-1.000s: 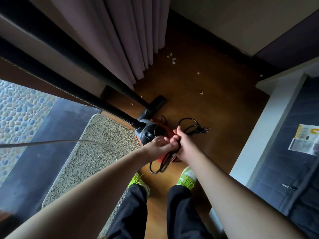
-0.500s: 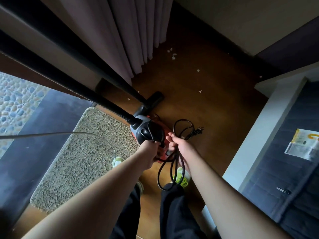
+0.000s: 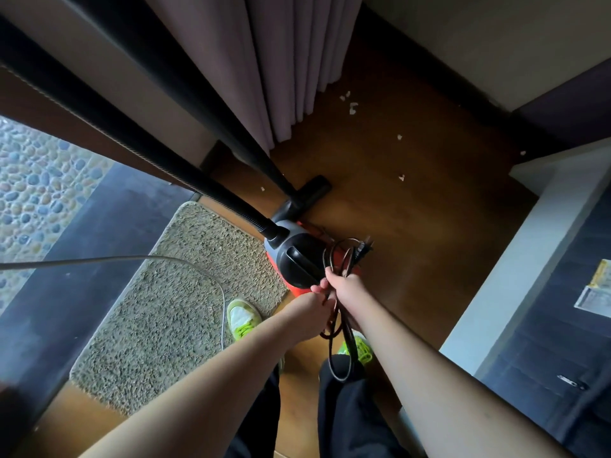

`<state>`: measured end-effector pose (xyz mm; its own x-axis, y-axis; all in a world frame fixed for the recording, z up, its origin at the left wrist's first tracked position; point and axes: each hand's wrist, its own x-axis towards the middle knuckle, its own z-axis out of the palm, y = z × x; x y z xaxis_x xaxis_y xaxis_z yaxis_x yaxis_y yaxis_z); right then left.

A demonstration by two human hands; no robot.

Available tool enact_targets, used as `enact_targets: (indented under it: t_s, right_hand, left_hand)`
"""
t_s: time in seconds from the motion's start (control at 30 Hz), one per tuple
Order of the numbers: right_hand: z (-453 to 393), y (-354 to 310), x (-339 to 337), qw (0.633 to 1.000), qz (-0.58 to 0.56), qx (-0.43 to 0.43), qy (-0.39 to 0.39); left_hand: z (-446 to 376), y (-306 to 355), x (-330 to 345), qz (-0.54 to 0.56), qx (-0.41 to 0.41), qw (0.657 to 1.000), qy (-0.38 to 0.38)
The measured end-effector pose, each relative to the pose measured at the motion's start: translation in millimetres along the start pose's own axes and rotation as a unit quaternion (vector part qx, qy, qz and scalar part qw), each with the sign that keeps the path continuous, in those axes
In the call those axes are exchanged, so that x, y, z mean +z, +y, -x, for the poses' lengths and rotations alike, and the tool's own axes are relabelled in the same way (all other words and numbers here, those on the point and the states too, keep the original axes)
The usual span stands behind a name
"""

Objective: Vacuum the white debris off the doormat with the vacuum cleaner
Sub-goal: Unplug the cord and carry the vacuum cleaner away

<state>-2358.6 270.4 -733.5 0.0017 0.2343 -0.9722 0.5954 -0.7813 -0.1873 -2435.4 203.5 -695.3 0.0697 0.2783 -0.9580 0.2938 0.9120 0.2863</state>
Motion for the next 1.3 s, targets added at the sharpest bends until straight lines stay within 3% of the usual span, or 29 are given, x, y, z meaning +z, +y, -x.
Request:
enact_targets:
  t_s: [0.03,0.1,0.2,0.4,0.53,0.63,0.73,0.8,0.97,1.07,1.13,1.23,1.3]
  right_hand:
    - [-1.6,4.9,-3.8,1.000,0.003,-0.008,0.012]
    - [-6.1,15.5,-13.2,1.000,-0.001,-0.017,0.014]
    - [-1.0,18.9,-20.7,0.997,0.067,-0.040,-0.022]
    - [-5.3,28.7,-34.1,0.917,0.368,-0.154,-0.011]
    - [-10.7,30.8,-45.0,0.905,0.371,-0.205,-0.025]
    - [-23.0,27.4,-43.3,0.843,0.428,-0.324,-0.032]
    - [-45.7,24.5,-40.0,0.790,0.484,-0.371,-0.063]
    - [-52.4,16.2,-34.4,0.760,0.500,-0.412,-0.054]
    - [-75.5,10.9,-21.3,0.771,0.485,-0.412,-0.013]
    - [-83.4,7.2,-15.3,0.736,0.529,-0.422,0.017]
    - [-90.2,-0.9,-12.5,0.720,0.533,-0.445,-0.006]
    - [-109.5,-5.5,-9.2,0.652,0.596,-0.463,-0.074]
    - [-115.2,-6.0,-7.5,0.646,0.618,-0.438,-0.097]
  left_hand:
    - [-6.7,-7.3,-1.5,0.033,0.027,0.999,0.010]
    - [-8.8,-7.7,-11.8,-0.040,0.050,0.998,0.002]
    - [-11.0,-10.4,-25.3,0.056,0.009,0.998,-0.002]
    - [-39.1,-12.1,-52.9,0.162,0.007,0.979,0.122]
    - [-49.4,-6.0,-51.2,0.272,-0.024,0.958,0.088]
    - [-64.4,-6.9,-39.3,0.377,-0.060,0.923,0.051]
    - [-77.0,-8.7,-35.9,0.465,-0.058,0.883,0.041]
    - [-82.0,-13.5,-38.2,0.459,-0.040,0.885,0.065]
    - [-87.3,-27.1,-57.8,0.382,0.002,0.922,0.057]
    - [-87.7,-30.8,-66.8,0.326,-0.006,0.943,0.066]
    - [-89.3,-33.5,-71.2,0.288,-0.015,0.956,0.060]
    - [-89.2,-34.5,-75.5,0.232,-0.019,0.971,0.046]
    - [-90.6,-36.6,-77.1,0.210,-0.015,0.977,0.038]
